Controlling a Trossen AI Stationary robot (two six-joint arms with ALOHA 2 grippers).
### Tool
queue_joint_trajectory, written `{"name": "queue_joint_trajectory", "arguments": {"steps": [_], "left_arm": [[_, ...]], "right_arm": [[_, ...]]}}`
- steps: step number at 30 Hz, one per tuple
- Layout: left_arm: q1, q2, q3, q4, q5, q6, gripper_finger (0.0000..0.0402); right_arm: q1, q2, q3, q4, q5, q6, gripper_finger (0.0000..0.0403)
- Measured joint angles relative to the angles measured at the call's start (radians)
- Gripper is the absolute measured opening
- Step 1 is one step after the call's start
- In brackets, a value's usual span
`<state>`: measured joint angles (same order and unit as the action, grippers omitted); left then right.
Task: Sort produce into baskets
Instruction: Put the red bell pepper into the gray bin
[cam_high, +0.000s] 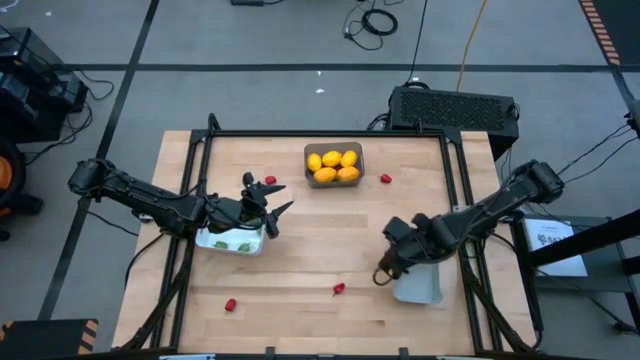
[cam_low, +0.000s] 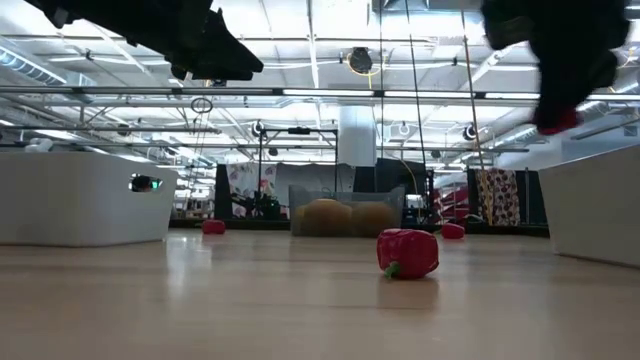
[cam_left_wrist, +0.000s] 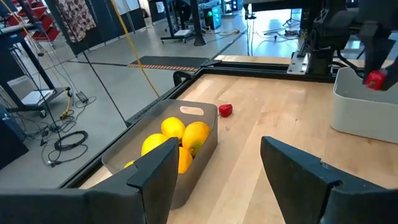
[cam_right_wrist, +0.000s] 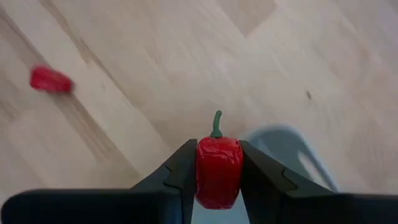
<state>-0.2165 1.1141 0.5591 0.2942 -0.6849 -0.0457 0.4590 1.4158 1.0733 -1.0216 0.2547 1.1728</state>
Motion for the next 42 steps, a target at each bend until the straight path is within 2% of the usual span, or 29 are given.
{"name": "queue_joint_trajectory", "arguments": {"steps": [7,15,19,26,33,38,42], "left_arm": [[0.000,0.000,0.000,0.001,0.018,-0.002,0.0235],[0.000,0.000,0.000,0.002,0.023,-0.002,0.0235],[0.000,0.000,0.000,0.002,0.023,-0.002,0.0235],[0.000,0.000,0.000,0.002,0.023,-0.002,0.0235],[0.000,0.000,0.000,0.002,0.024,-0.002,0.0235],[0.000,0.000,0.000,0.002,0.023,-0.001,0.0235],[0.000,0.000,0.000,0.001,0.024,-0.001,0.0235]], "right_arm": [[0.097,0.000,0.000,-0.075,-0.003,0.120,0.0098],[0.113,0.000,0.000,-0.135,0.000,0.159,0.0101],[0.113,0.000,0.000,-0.149,0.000,0.161,0.0122],[0.113,0.000,0.000,-0.147,0.000,0.149,0.0184],[0.113,0.000,0.000,-0.066,-0.003,0.009,0.0212],[0.112,0.000,0.000,0.158,0.002,-0.176,0.0212],[0.112,0.007,0.000,0.384,0.010,-0.407,0.0212]]}}
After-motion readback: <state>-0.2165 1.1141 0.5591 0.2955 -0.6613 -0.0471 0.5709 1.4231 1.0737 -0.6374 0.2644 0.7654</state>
